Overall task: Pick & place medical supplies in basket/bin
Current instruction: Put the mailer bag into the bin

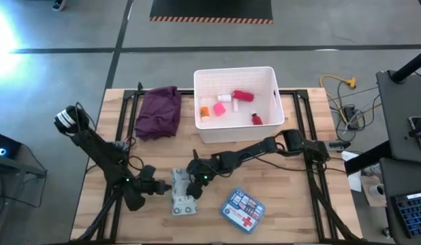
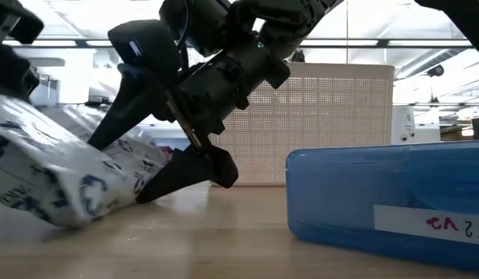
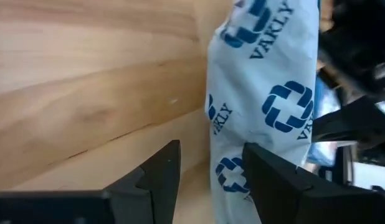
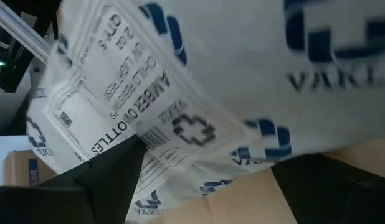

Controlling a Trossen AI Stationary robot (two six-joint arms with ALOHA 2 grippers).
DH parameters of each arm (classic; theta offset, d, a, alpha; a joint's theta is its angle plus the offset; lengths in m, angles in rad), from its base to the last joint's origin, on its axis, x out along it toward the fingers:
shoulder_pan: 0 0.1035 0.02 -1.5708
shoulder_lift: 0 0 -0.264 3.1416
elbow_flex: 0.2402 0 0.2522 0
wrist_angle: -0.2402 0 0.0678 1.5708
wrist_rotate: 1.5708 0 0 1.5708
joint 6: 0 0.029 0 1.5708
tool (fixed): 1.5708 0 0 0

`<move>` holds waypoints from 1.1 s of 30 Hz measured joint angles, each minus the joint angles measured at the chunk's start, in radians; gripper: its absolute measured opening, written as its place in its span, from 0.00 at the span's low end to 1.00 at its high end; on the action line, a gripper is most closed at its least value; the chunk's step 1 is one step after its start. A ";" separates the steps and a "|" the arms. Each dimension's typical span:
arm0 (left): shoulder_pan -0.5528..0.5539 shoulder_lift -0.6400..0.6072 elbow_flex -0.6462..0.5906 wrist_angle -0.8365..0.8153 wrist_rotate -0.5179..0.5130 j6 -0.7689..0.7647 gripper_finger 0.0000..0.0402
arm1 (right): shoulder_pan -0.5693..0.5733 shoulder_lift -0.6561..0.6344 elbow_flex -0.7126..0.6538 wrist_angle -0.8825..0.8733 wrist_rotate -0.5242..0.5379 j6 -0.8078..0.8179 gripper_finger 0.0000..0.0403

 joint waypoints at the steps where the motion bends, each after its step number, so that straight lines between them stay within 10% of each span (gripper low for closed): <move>1: 0.000 -0.011 0.000 0.001 -0.015 0.006 0.39 | 0.000 0.000 0.000 0.001 -0.002 0.000 0.81; 8: 0.005 -0.016 0.004 0.034 -0.191 0.012 0.42 | -0.009 0.000 0.000 0.008 0.008 -0.020 0.81; 33: 0.012 0.009 0.000 0.144 -0.093 0.257 0.62 | -0.017 -0.025 -0.005 0.006 0.003 -0.037 0.81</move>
